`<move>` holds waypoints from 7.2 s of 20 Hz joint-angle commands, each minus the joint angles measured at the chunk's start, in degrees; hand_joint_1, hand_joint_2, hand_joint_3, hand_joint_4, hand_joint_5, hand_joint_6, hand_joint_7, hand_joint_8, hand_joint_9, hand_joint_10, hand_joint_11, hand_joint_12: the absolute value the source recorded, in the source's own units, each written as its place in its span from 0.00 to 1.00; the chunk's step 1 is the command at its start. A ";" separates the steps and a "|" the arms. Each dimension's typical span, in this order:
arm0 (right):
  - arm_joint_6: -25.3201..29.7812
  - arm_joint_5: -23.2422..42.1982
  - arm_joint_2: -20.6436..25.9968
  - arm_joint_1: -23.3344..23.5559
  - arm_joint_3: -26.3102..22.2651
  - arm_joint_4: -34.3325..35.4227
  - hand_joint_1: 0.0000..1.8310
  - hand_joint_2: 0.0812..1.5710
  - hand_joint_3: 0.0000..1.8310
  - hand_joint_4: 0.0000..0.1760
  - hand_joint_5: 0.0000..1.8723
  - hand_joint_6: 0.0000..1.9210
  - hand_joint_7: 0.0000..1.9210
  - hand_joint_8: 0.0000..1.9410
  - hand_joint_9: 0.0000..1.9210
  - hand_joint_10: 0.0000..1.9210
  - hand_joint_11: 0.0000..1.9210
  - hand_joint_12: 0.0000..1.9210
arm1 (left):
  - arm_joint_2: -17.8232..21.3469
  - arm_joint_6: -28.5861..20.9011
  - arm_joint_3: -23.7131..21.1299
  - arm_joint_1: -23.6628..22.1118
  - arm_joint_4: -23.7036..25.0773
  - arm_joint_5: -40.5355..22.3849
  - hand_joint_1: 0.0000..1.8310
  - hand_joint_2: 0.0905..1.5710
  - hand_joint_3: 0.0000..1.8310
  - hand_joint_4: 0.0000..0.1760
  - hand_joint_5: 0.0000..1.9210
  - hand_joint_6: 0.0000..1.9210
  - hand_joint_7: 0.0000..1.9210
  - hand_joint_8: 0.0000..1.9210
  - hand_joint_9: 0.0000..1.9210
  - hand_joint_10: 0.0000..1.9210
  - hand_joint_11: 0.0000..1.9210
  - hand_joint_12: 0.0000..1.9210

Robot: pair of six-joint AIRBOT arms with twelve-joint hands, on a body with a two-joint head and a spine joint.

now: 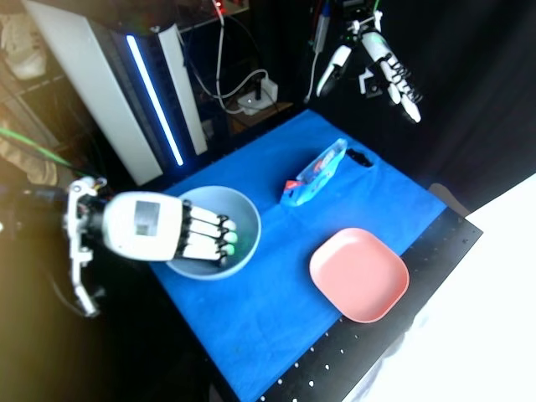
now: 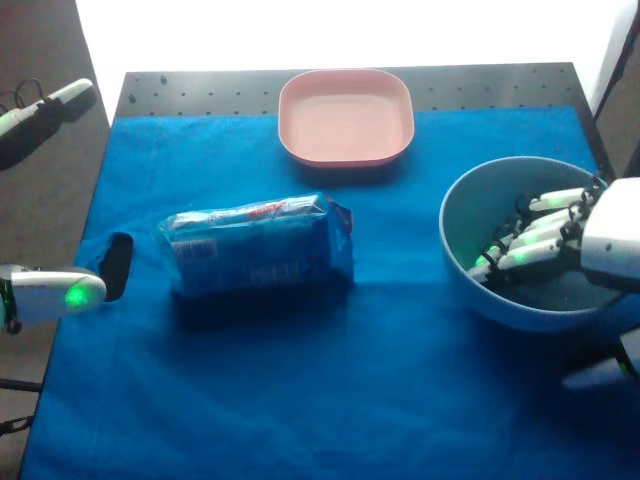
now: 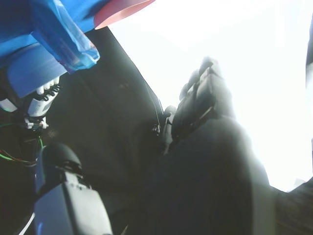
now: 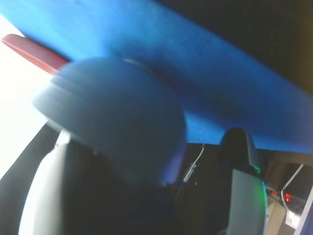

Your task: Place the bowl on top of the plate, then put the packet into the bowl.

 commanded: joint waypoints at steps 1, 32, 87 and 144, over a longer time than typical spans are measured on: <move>2.65 2.29 -1.27 0.60 0.81 -0.14 0.67 0.69 0.00 0.00 0.35 0.01 0.38 0.01 0.42 0.01 0.31 0.46 | -0.23 -0.19 0.12 -0.57 -1.11 -6.89 0.37 0.51 0.00 1.00 0.00 0.00 0.00 0.00 0.00 0.00 0.00 0.00; -6.65 13.25 -8.67 13.56 8.51 17.57 0.55 0.89 0.13 0.00 0.57 1.00 0.69 1.00 0.78 1.00 0.79 1.00 | -1.50 -0.29 0.43 -0.52 -1.23 -7.49 0.37 0.54 0.01 0.93 0.00 0.00 0.00 0.00 0.00 0.00 0.00 0.00; -5.67 -14.00 -28.22 24.45 26.79 2.66 0.31 0.94 0.00 0.00 0.33 0.00 0.43 0.03 0.39 0.37 0.32 0.74 | -3.43 -1.03 1.83 -4.40 0.96 -5.20 0.37 0.54 0.00 0.97 0.00 0.00 0.00 0.00 0.00 0.00 0.00 0.00; -6.65 23.56 -5.75 6.06 7.24 36.62 0.13 0.74 0.00 0.88 0.00 0.00 0.00 0.00 0.00 0.00 0.00 0.00 | -23.25 3.00 26.73 -54.40 26.15 32.05 0.76 0.65 0.00 0.00 0.53 0.40 0.56 0.42 0.57 0.51 0.52 0.56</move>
